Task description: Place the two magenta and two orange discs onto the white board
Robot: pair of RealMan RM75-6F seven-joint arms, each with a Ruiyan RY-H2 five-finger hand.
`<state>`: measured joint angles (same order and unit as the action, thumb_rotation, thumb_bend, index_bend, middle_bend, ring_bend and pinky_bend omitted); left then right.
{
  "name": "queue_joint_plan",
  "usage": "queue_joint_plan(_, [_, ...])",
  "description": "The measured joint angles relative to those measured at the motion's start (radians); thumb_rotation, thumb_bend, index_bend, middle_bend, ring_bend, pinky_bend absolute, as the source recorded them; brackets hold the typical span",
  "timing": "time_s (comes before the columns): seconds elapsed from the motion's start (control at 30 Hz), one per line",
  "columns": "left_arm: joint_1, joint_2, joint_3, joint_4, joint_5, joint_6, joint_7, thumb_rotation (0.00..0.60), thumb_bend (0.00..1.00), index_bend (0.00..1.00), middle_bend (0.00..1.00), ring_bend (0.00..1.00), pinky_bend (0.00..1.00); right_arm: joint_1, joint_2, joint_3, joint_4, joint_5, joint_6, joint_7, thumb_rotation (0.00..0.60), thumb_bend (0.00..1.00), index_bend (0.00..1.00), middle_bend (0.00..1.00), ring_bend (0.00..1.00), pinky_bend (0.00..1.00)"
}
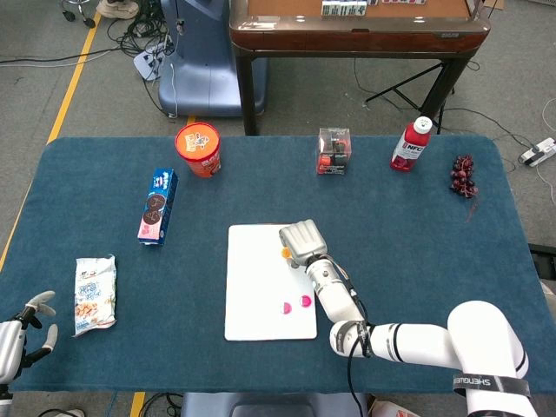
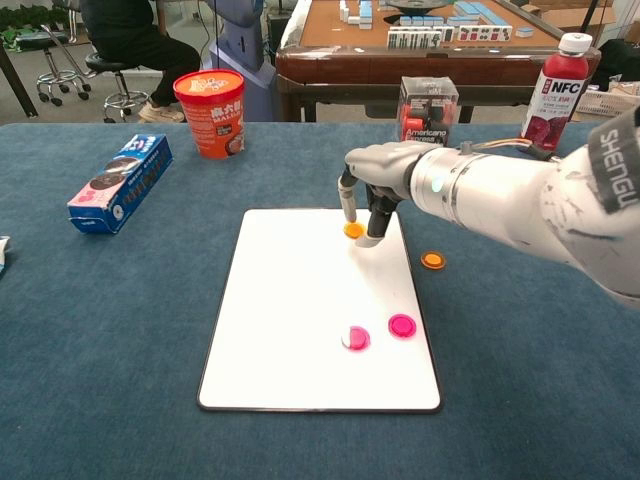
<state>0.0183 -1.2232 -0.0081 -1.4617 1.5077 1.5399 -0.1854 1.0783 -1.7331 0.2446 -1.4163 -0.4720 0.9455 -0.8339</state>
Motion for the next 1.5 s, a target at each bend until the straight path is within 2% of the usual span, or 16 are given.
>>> queue_joint_plan(0.17, [0.0,0.002,-0.001,-0.002,0.0,0.0,0.0,0.6,0.47,0.27,0.43,0.51,0.66,0.006,-0.008,-0.007,0.014,0.002,0.001,0.01,0.6,0.01,0.34,1.0,1.0,1.0])
queue_joint_plan(0.4, [-0.001,0.002,-0.001,-0.007,0.002,0.001,0.003,0.6,0.47,0.27,0.43,0.51,0.66,-0.005,-0.002,-0.018,0.019,-0.013,0.004,0.04,0.6,0.0,0.25,1.0,1.0,1.0])
queue_joint_plan(0.5, [0.0,0.0,0.0,-0.007,0.001,0.0,0.003,0.6,0.47,0.27,0.43,0.51,0.66,-0.018,0.015,-0.029,0.005,-0.024,0.009,0.048,0.6,0.0,0.25,1.0,1.0,1.0])
queue_joint_plan(0.67, [0.0,-0.004,0.0,-0.003,0.0,-0.002,0.002,0.6,0.47,0.27,0.43,0.51,0.66,-0.054,0.069,-0.062,-0.045,-0.045,0.029,0.061,0.6,0.08,0.25,1.0,1.0,1.0])
queue_joint_plan(0.93, [-0.008,-0.005,-0.004,-0.014,0.007,-0.001,0.01,0.6,0.47,0.27,0.43,0.51,0.66,-0.118,0.155,-0.11,-0.108,-0.056,0.056,0.088,0.6,0.16,0.32,1.0,1.0,1.0])
queue_joint_plan(1.13, [-0.013,-0.004,-0.008,-0.027,0.009,-0.003,0.019,0.6,0.47,0.27,0.43,0.51,0.66,-0.135,0.159,-0.135,-0.107,-0.063,0.045,0.098,0.6,0.2,0.34,1.0,1.0,1.0])
queue_joint_plan(1.5, [-0.006,-0.011,0.0,-0.018,0.004,-0.003,0.011,0.6,0.47,0.27,0.43,0.51,0.66,-0.152,0.137,-0.154,-0.089,-0.077,0.041,0.1,0.6,0.21,0.37,1.0,1.0,1.0])
